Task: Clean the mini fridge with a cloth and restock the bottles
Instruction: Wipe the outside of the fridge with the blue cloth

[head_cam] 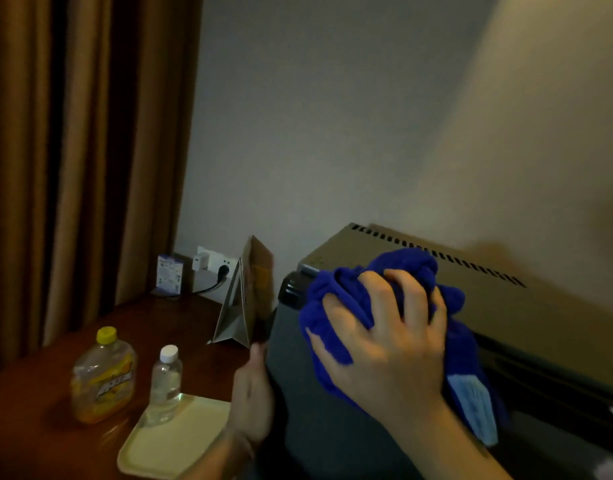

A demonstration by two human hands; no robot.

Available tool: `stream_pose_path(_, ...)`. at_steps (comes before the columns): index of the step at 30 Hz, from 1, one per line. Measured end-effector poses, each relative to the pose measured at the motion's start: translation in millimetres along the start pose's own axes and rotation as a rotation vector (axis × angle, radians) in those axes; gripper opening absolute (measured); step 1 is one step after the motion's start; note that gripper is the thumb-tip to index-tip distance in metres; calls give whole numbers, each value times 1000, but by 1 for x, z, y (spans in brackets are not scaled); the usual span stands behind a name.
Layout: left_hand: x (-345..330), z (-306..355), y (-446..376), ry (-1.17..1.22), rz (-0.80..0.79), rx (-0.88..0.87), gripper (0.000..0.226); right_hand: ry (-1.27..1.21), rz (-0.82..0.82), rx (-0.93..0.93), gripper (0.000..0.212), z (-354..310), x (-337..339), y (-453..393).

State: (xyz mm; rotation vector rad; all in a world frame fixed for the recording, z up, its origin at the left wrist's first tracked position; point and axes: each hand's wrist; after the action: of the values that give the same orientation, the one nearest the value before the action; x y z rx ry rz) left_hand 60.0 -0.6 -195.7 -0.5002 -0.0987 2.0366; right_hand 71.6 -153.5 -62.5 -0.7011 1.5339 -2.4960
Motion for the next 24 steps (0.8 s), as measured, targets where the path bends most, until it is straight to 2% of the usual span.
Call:
stream_pose_path(2, -19, 53, -20, -8, -63, 20, 52, -136, -270, -175, 38, 3, 6, -38)
stream_pose_path(4, -26, 87, -48, 24, -123, 98, 53, -256, -643, -332, 46, 10, 4, -74)
stream_pose_path(6, -27, 102, -63, 11, -199, 119, 50, -327, -829, -346, 50, 16, -8, -92)
stream_pose_path(10, -32, 130, -85, -75, -316, 257, 43, -440, -888, -365, 52, 32, -37, -110)
stream_pose_path(16, -59, 169, -125, -245, -377, 263, 32, -475, -933, -439, 56, 58, -84, -121)
stream_pose_path(19, -77, 180, -136, -406, -394, 192, 49, -470, -970, -450, 62, 62, -100, -129)
stream_pose_path(22, -100, 183, -140, -655, -468, 85, 57, -638, -1070, -472, 86, 83, -100, -135)
stream_pose_path(24, -112, 177, -147, -859, -517, 9, 66, -560, -1084, -366, 100, 112, -96, -131)
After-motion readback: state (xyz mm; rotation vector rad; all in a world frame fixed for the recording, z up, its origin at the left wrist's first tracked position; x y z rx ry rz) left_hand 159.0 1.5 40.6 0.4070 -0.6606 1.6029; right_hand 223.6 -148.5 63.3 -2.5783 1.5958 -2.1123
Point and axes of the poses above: each hand's wrist, its own y-axis away from the middle knuckle, its own x-axis out of the back of the hand, z = x × y, and after that the axes turned 4 degrees about y, right-handed
